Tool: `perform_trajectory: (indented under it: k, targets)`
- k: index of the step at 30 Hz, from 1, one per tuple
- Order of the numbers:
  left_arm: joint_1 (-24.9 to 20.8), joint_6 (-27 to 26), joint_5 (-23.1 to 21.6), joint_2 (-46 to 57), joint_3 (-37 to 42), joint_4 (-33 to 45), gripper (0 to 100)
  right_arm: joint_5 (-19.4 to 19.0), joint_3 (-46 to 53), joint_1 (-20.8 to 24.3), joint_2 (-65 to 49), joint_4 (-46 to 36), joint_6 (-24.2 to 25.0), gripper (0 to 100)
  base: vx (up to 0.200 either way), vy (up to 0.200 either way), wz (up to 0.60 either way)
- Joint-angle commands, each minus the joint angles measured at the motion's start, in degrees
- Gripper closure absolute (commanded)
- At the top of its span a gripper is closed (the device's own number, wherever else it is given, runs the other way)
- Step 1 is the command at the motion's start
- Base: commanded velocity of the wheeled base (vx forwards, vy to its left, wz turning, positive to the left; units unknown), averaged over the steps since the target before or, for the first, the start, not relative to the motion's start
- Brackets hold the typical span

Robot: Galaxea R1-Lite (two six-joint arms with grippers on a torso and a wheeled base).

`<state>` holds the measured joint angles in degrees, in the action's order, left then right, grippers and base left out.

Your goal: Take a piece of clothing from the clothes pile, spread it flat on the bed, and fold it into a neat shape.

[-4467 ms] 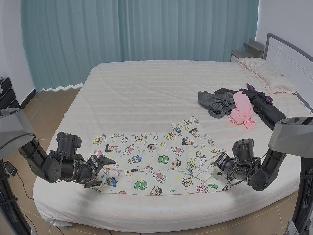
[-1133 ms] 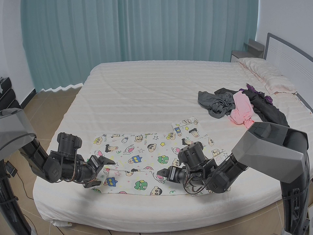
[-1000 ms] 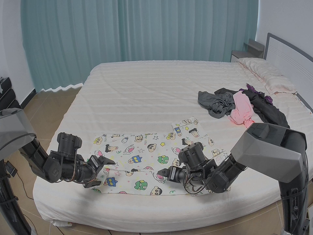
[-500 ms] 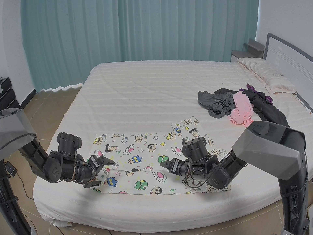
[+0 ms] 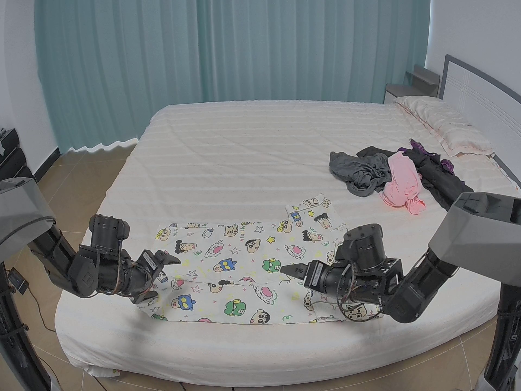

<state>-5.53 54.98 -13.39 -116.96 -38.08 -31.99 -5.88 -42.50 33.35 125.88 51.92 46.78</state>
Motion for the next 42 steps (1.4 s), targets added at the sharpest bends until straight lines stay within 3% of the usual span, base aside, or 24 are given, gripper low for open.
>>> perform_trajectory:
  k: [1,3,7,12,16,17,18,23,27,28,29,30,42]
  targets:
    - [5.3,-7.7,2.5,-2.6,-2.3,4.4,0,0.0,7.8,-2.6,-6.6,3.8,0.0,0,0.0,0.0,0.0]
    - [6.0,-13.9,2.8,-2.3,-3.6,11.3,0,-0.1,10.0,-3.2,-8.5,4.0,0.0,0,0.0,0.0,0.0]
    - [6.6,-16.3,2.8,-2.6,-7.6,17.7,0,-0.3,12.8,-4.2,-10.6,4.3,0.3,0,0.0,0.0,0.0]
    - [7.3,-16.5,-1.1,-5.1,-9.1,11.7,0,-1.8,17.4,-5.9,-9.8,10.7,5.1,0,0.0,0.0,0.0]
    - [7.3,-16.8,-3.6,-5.7,-8.2,7.3,0,-3.4,19.0,-6.9,-8.4,13.9,5.6,0,0.0,0.0,0.0]
    - [7.3,-18.5,-7.2,-7.9,-6.6,-0.3,0,-5.4,20.8,-8.7,-7.3,17.8,5.5,0,0.0,0.0,0.0]
    - [7.3,-20.3,-8.0,-9.4,-5.4,-3.5,0,-6.0,21.2,-9.1,-7.2,18.5,5.5,0,0.0,0.0,0.0]
    - [7.3,-25.9,-11.1,-13.6,-5.6,-12.8,0,-6.8,21.5,-9.3,-7.6,18.5,5.5,0,0.0,0.0,0.0]
    - [6.9,-32.5,-13.7,-16.3,-6.2,-13.2,0,-6.8,21.9,-9.3,-7.4,18.6,5.5,0,0.0,0.0,0.0]
    - [7.6,-38.1,-13.9,-17.1,-4.8,-12.5,0,-6.8,22.0,-9.3,-7.4,18.6,5.5,0,0.0,0.0,0.0]
    - [7.6,-38.1,-13.9,-17.1,-4.8,-12.5,0,-6.8,22.0,-9.3,-7.4,18.6,5.5,0,0.0,0.0,0.0]
    - [8.8,-42.0,-14.7,-17.1,-3.4,-12.3,0,-6.8,22.1,-9.1,-7.5,18.6,5.5,0,0.0,0.0,0.0]
    - [9.4,-42.9,-16.1,-17.1,-2.9,-12.5,0,-6.7,22.4,-9.0,-7.6,18.7,5.3,0,0.0,0.0,0.0]
